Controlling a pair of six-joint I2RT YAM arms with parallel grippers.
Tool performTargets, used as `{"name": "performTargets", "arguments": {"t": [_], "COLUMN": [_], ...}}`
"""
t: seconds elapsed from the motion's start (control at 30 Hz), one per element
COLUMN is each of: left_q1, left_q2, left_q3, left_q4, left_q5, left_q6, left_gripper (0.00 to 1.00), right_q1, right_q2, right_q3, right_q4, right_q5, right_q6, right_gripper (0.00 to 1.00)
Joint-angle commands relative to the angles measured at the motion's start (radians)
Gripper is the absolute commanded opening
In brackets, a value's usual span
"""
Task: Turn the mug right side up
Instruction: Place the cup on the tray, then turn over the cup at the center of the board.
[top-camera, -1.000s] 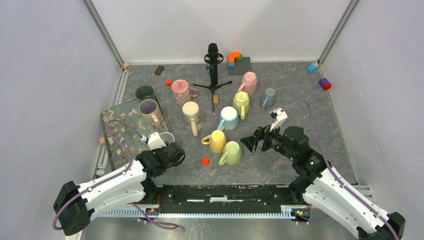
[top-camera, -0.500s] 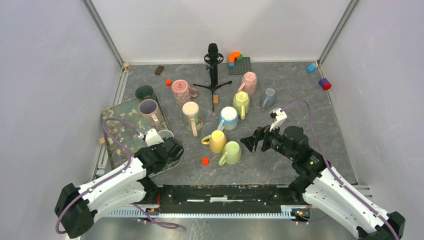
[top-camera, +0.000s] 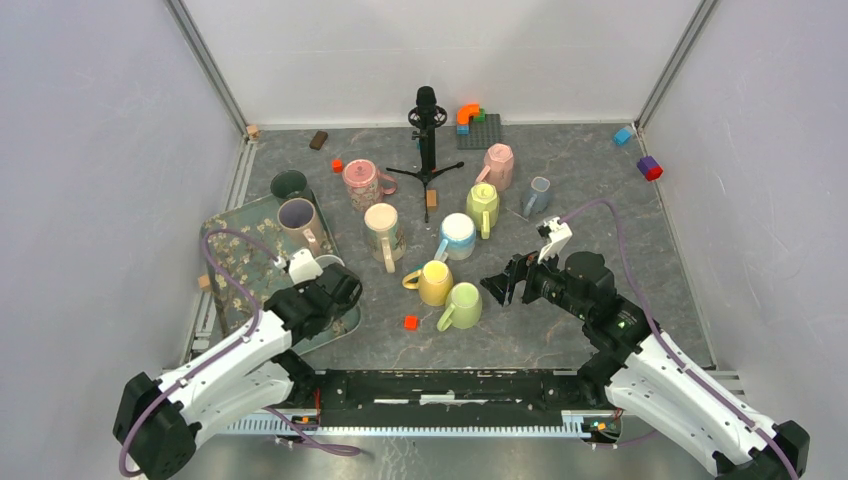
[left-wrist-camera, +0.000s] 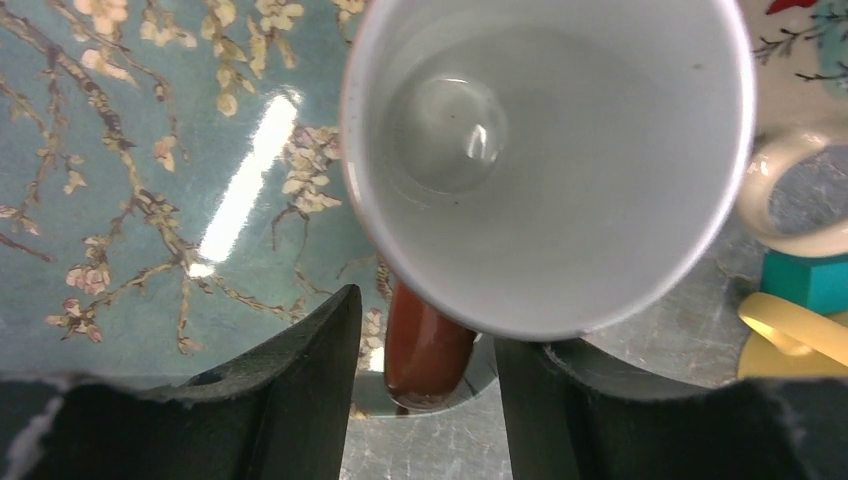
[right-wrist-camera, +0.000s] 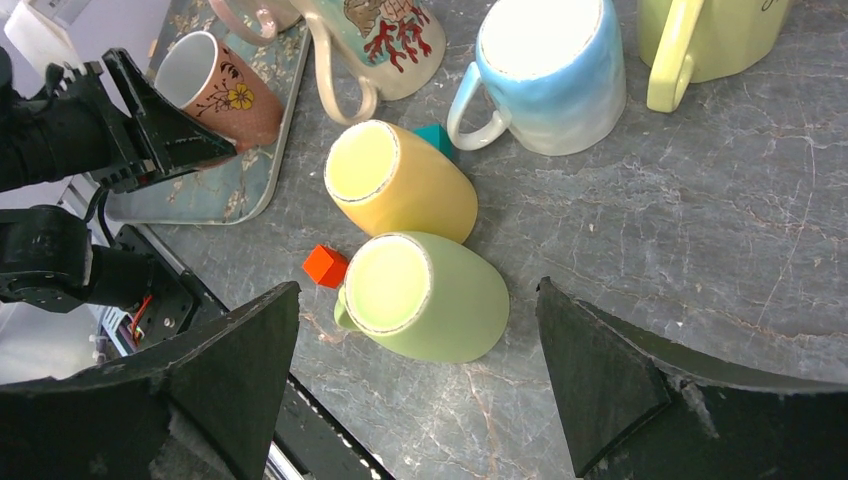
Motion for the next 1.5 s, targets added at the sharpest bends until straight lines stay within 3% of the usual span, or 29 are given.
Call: {"name": "performTargets", "arguments": {"t": [0.0,0.3,0.6,0.93,1.13,1.47], "left_q1": [0.006,0.007,0.007,0.007,0.006,0.007], "left_q2": [-0.021,-0.165,-0.178,-0.104,-0.005,0.100], "left_q3": [0.067,0.149,0.263,0.406,0.487,0.546], "left_q4": [-0.001,-0.134,-0.116,0.033,0.108,0.209], "left_q5": [0.045,0.183,0.314,0.528,0.647,0.768], "left_q6": [0.102,0.159,0.275,0.484,0.606,0.642], "left_gripper": [0.59,0.71,0.76,1.00,1.00,1.00], "right_q1": [0.004,0.004,0.004,0.003,0.003,0.005], "right_q2": [0.001,0.009,0.028,0.075,0.133,0.263], "right_q3": [0.028,0.038,0.046,0.053,0.110,0.207], "right_q4": [-0.003,-0.051,-0.090,-0.099,-0.122,-0.129], "right_q5": [0.012,0.076,0.178,0.278,0.308,0.334], "right_q6": [-0.021,-0.017,-0.006,0.054,0.054,0.047], "right_gripper": [0.93,0.93,0.93,0.95,0.98,0.98]}}
